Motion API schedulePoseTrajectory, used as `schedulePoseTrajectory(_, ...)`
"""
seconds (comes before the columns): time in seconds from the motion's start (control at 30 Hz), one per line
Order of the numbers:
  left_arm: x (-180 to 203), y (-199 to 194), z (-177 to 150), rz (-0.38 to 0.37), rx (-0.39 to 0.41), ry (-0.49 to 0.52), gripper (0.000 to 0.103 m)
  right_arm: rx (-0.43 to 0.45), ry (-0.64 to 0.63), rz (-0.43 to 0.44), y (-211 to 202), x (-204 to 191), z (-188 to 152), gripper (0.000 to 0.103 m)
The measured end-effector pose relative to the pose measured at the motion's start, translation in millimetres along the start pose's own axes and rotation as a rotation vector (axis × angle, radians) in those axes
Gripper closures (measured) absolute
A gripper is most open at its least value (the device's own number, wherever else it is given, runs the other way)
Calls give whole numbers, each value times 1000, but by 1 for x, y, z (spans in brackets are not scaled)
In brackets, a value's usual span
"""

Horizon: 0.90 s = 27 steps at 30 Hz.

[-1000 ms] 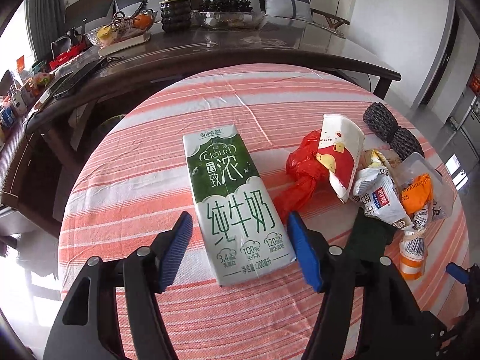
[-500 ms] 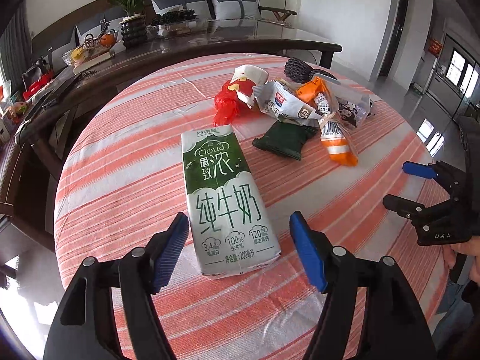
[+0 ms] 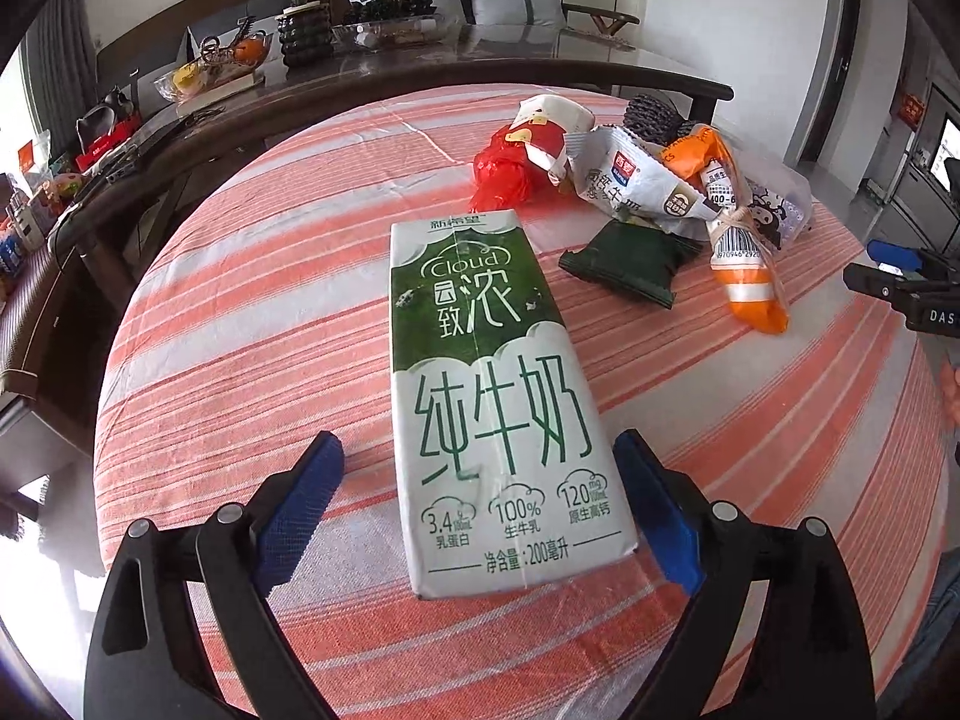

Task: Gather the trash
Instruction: 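Grasp the gold-and-black wrapped bag with the right tool while the left tool holds the carton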

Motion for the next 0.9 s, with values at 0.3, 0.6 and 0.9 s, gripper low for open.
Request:
schedulePoseTrajectory(0.3, -1, 1, -1, -12, -5, -7, 9, -89, 42, 86, 59, 17, 50, 17)
schedulePoseTrajectory(0.6, 0, 2, -1, -15, -7, -4, 8, -54, 113, -15, 17, 26, 21, 50)
schedulePoseTrajectory(0.9, 0, 2, -1, -16, -7, -4, 8, -53, 171, 26, -31, -27, -49, 46)
Point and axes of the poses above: each gripper's, at about its wrist camera, not at the fingertips, and y roughly the way its jaws point, x to its right, z to its top, the point moved 4 cm from there along y, roughly the way its jaws point, and after that the axes turned 1 degree about z, right-handed, at the moved point
